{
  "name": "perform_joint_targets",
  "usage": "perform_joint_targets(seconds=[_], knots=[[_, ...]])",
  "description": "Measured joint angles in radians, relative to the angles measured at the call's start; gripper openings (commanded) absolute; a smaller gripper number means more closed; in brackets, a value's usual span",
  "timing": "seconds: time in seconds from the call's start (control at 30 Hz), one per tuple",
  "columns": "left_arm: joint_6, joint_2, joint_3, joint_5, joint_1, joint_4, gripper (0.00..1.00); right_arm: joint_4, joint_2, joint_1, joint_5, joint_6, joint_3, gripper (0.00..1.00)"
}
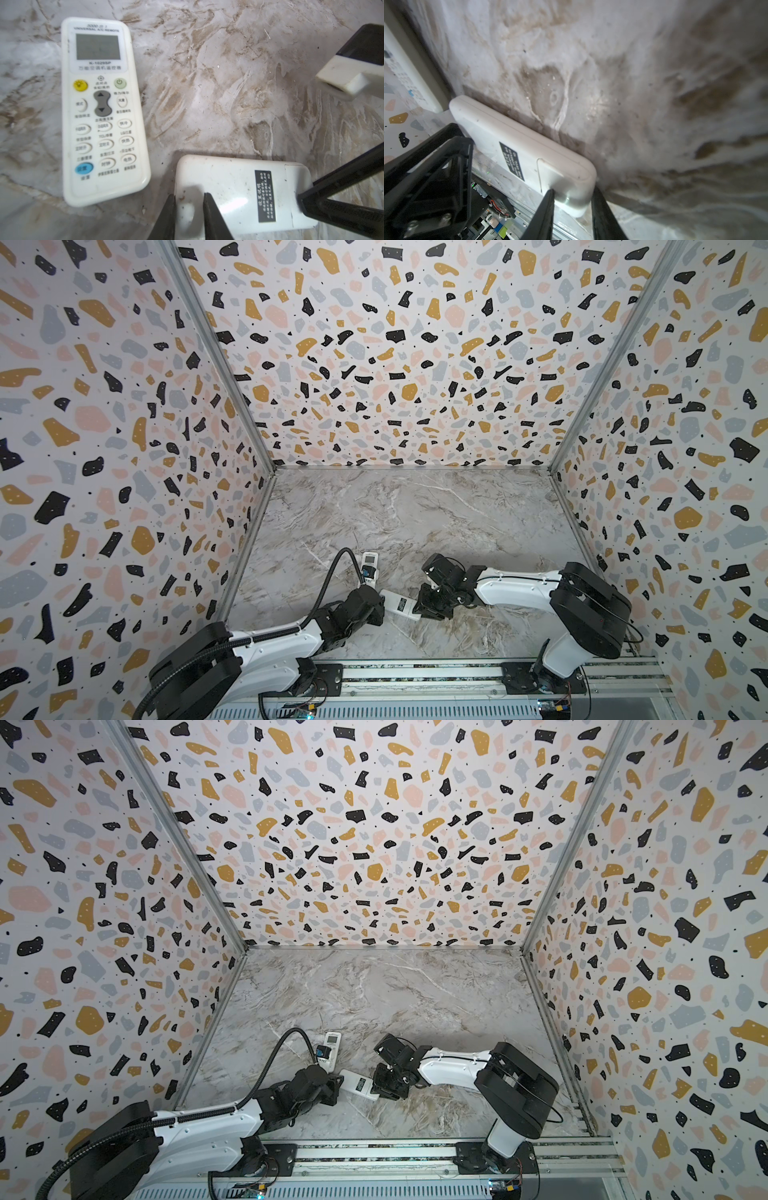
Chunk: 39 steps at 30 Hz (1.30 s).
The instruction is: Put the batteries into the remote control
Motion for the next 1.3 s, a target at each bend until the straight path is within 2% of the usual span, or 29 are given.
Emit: perform_joint_targets(seconds=[0.43, 0.63, 1.3], knots=[[0.0, 0.0, 0.0, -0.002, 0.0, -0.005, 0.22, -0.093, 0.035, 0.003, 0.002, -0.05, 0.066, 0.25], [0.0, 0.0, 0.0, -0.005, -0.001, -0.004, 0.22, -0.108, 0.049, 0.004, 0.0, -0.051, 0.082, 0.31], [0.0, 0.008, 0.0, -0.023, -0.011, 0.002, 0.2, -0.134, 0.078, 0.022, 0.023, -0.049, 0.114, 0.34]])
